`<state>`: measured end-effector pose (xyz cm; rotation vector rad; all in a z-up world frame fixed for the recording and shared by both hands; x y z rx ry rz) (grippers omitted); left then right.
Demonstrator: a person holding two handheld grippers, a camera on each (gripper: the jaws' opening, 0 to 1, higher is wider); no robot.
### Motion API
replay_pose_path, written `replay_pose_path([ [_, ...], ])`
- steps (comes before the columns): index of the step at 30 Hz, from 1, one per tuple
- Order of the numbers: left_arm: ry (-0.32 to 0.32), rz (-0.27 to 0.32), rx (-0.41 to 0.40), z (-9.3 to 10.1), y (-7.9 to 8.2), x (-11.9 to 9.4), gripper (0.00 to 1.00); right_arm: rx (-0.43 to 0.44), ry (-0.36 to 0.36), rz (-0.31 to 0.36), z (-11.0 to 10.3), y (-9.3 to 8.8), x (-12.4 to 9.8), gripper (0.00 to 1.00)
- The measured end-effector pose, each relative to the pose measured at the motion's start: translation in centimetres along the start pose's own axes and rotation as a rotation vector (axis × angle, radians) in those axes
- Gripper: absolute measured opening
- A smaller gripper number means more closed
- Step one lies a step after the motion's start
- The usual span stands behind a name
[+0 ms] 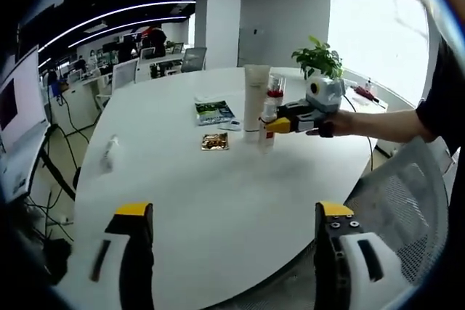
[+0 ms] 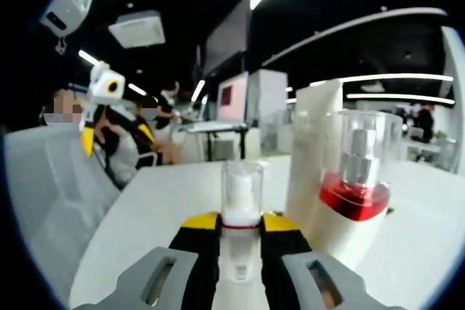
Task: Arrange the skincare products in the storage area until every visible bottle or jar stands upright without overlapping.
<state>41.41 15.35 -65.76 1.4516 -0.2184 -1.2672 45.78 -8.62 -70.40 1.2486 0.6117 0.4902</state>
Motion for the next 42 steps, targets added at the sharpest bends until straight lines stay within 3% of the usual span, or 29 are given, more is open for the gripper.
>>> replay_pose_path([
  [21,-0.004,0.016,0.026,0.1,0.0,-0.1,0.84,0.025,-0.002,0.01,0.1,-0.5,0.0,0.14],
  [42,0.017,0.011,0.031,-0.1,-0.1,-0.1,0.83,-0.021,0.035,-0.057,-0.9,-1.4,-0.1,0.15],
])
Point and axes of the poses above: the point that each gripper's makers call its tool centre point, and the gripper's own axes: x roughly forward along the fingers, z roughly to its right, y roughly out of its top, the point moved 3 cm from there along -x, roughly backward along the fingers, and after that the axes turned 11 degrees about -x, right-handed, at the moved point
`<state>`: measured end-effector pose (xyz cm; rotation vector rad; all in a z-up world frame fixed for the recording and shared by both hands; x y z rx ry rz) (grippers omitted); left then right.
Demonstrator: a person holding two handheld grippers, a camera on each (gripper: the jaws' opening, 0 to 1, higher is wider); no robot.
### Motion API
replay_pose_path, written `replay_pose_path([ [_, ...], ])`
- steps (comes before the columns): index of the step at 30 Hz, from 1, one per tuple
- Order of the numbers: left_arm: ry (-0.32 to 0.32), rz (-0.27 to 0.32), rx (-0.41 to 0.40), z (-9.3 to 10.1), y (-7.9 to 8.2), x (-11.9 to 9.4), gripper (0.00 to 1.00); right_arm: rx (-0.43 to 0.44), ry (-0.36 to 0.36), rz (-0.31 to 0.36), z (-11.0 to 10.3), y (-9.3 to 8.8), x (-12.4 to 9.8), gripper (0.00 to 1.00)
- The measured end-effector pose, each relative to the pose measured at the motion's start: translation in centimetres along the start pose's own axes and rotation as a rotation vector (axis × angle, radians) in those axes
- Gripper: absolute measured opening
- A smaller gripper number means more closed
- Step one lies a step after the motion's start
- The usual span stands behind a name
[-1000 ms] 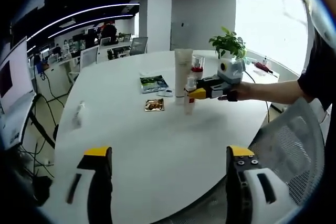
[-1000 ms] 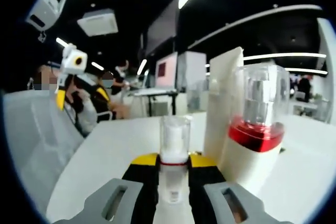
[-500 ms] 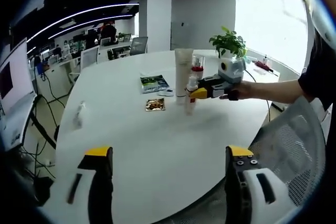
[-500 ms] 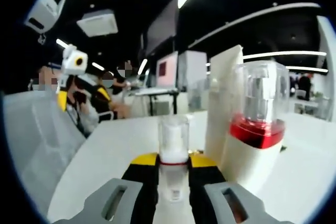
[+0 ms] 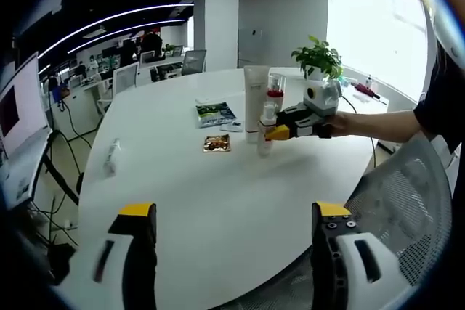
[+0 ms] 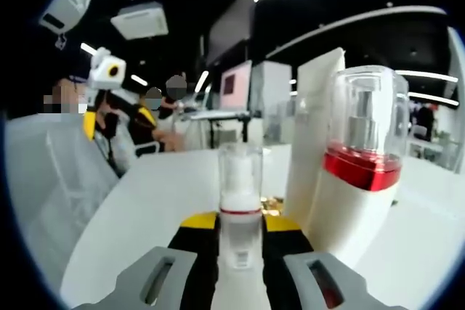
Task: Arrange the skincare products in the storage area until every visible bottle or jar stands upright without overlapping.
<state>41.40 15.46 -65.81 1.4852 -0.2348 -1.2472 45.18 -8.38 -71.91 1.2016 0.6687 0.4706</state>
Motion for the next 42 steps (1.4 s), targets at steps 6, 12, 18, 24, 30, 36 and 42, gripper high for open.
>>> replay_pose_path([
  [6,0.002,-0.004,0.003,0.0,-0.1,0.0,0.83,-0.013,0.004,-0.004,0.0,0.1,0.1,0.15],
  [12,0.003,-0.006,0.006,0.0,-0.1,0.0,0.83,-0.011,0.006,-0.007,-0.2,0.1,0.0,0.17],
  [18,0.005,-0.009,0.008,0.0,-0.1,0.0,0.83,0.004,0.004,-0.016,-0.2,-0.1,-0.2,0.19],
  [24,0.006,-0.015,0.001,-0.1,-0.2,0.1,0.83,0.032,0.009,-0.042,-0.5,-0.4,-0.7,0.22],
  [30,0.009,-0.01,-0.012,-0.2,-0.1,0.1,0.83,0.052,0.006,-0.088,-1.1,-0.8,-1.6,0.25],
  [36,0.007,-0.037,-0.044,-0.3,-0.5,0.2,0.85,0.102,-0.031,-0.143,-1.2,-0.8,-3.1,0.36],
  [42,-0.001,-0.009,-0.097,-0.3,0.3,-0.4,0.83,0.142,-0.043,-0.17,-1.8,0.2,-3.6,0.42],
])
Point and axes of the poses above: the point that each gripper's makers call its tool centre point, and the gripper's own axes: x roughly forward along the fingers, z roughly to its right, y roughly out of its top, the point moved 3 cm from there along -x, roughly backward along the fingers, and after that the axes turned 11 degrees about -x, right-handed, at the moved point
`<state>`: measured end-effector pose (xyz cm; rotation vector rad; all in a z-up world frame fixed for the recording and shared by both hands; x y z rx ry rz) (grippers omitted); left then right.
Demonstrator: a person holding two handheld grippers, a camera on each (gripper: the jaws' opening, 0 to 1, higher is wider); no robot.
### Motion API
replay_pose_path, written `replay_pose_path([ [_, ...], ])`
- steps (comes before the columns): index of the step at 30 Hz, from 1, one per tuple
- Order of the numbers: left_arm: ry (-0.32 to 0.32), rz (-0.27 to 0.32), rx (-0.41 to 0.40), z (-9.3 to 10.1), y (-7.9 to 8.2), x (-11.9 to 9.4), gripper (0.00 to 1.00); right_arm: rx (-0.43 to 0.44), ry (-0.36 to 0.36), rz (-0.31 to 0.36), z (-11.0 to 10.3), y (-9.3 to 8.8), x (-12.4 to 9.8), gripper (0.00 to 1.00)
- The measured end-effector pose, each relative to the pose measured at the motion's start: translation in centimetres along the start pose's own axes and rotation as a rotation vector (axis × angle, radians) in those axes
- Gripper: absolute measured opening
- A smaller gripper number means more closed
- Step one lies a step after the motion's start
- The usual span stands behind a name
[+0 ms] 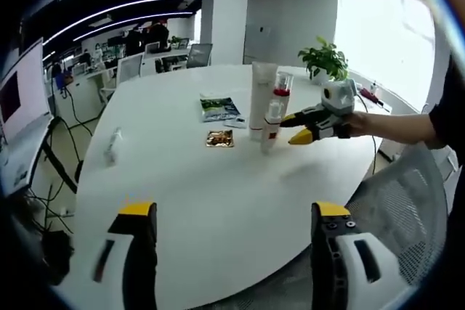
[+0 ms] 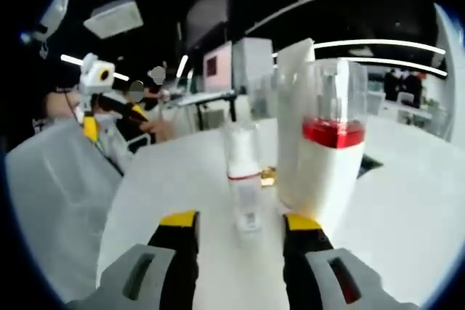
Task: Arrange the skincare products in the storage area until every visible bottle or jar stands upright without overlapping.
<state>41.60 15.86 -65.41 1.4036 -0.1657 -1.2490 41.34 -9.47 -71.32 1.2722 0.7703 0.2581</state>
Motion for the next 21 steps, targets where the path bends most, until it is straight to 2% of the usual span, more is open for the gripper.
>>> replay_pose_path([
  [4,-0.009,0.01,-0.067,-0.1,0.5,-0.5,0.83,0.027,-0.004,-0.011,-0.7,0.8,-0.4,0.49],
  [11,0.005,0.008,-0.039,-0.1,1.6,-1.9,0.85,0.08,-0.045,-0.031,-1.7,2.2,-1.9,0.7],
  [15,0.001,0.019,-0.064,-0.3,2.6,-2.5,0.87,0.091,-0.085,-0.017,-1.8,3.3,-2.9,0.81],
  [18,-0.01,0.016,-0.103,-0.2,3.1,-2.7,0.9,0.084,-0.092,-0.02,-1.9,4.0,-3.8,0.82],
  [21,-0.01,0.013,-0.104,0.1,3.5,-2.9,0.9,0.093,-0.107,-0.015,-1.7,4.5,-4.6,0.83],
])
Point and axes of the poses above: the point that each gripper's makers call its tool centre point, and the gripper's own axes: x roughly forward along the fingers, z roughly to its right, y roughly out of its top, the point moved 3 cm from there along -x, roughly backward along the fingers, and after that the axes turned 11 degrees about -x, right-handed, at the moved point
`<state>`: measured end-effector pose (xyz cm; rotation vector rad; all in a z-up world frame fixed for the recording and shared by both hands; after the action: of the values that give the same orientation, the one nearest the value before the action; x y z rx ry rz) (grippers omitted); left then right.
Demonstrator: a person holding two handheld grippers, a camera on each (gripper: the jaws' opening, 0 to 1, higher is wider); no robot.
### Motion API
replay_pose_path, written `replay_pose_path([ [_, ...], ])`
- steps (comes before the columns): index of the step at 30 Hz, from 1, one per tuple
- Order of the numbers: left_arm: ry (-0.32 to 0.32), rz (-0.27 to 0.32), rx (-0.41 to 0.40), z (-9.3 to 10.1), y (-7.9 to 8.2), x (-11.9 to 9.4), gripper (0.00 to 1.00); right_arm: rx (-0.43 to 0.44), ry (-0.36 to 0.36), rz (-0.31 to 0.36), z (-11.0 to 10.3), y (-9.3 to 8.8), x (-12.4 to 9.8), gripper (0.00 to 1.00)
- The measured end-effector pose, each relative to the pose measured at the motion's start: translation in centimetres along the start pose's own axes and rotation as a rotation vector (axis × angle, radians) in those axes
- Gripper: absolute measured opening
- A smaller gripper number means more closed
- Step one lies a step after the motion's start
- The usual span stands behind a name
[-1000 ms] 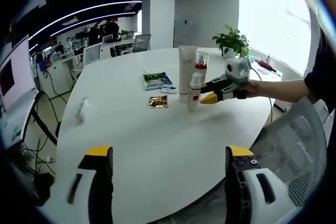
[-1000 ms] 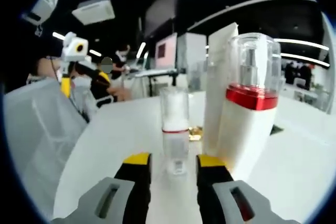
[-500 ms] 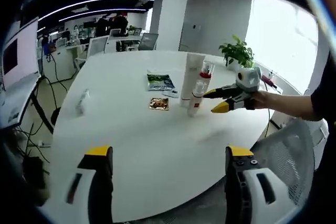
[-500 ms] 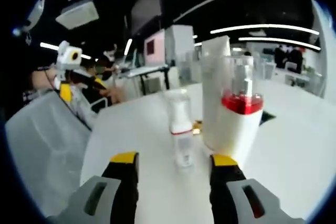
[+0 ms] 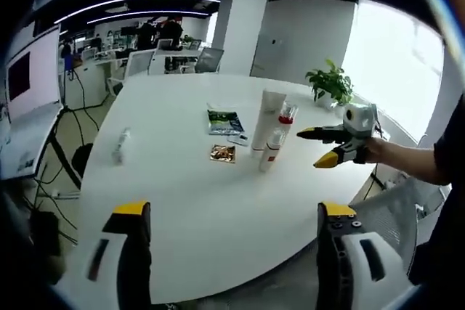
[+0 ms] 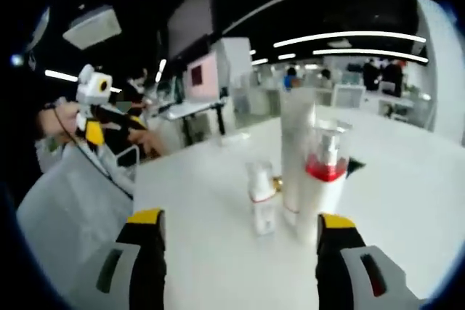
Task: Arrange the skincare products in the storage area until every visible bottle or jar stands upright without overlapping.
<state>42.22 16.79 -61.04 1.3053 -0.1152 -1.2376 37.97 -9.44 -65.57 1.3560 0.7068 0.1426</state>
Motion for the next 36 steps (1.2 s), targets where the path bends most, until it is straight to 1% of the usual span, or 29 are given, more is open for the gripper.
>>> replay_pose_path([
  [4,-0.002,-0.018,0.023,0.6,0.6,-0.2,0.92,0.003,-0.033,0.008,0.5,0.9,-1.2,0.86],
  [8,-0.015,-0.034,0.021,1.1,1.3,-0.5,0.96,0.014,-0.071,0.039,0.7,1.9,-1.9,0.99],
  [12,-0.028,-0.038,-0.005,1.3,1.9,-0.8,0.97,0.019,-0.081,0.039,0.5,2.3,-2.5,0.99],
  [15,-0.037,-0.046,-0.012,1.5,2.1,-1.0,0.98,0.026,-0.088,0.046,0.0,3.1,-3.2,0.99],
  [20,-0.043,-0.058,-0.017,1.5,2.4,-1.4,0.99,0.044,-0.101,0.043,-1.1,3.6,-4.2,0.99],
  [26,-0.091,-0.048,-0.082,1.7,3.6,-1.5,0.99,0.051,-0.112,0.056,-2.8,4.7,-5.1,0.99],
  [28,-0.112,-0.047,-0.087,1.7,4.2,-1.2,0.99,0.047,-0.122,0.053,-2.9,5.1,-5.4,0.99],
  [31,-0.124,-0.039,-0.074,1.2,4.9,-0.7,0.99,0.042,-0.134,0.032,-2.9,5.6,-5.8,0.99],
  [33,-0.123,-0.026,-0.068,0.8,5.4,-0.3,0.99,0.037,-0.14,0.03,-2.6,6.0,-6.2,0.99],
  [36,-0.12,-0.026,-0.068,0.5,5.7,-0.2,0.99,0.027,-0.16,0.042,-1.9,6.9,-6.6,0.99],
])
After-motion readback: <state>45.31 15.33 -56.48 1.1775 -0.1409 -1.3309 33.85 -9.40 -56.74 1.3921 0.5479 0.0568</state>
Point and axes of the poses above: the point that each gripper's makers call its tool centre point, and the gripper's own axes: x roughly forward along the fingers, z roughly to its right, y roughly out of its top, the point moved 3 cm from there along -x, roughly backward along the fingers, and after that the axes turned 11 degrees about -x, right-handed, at the moved point
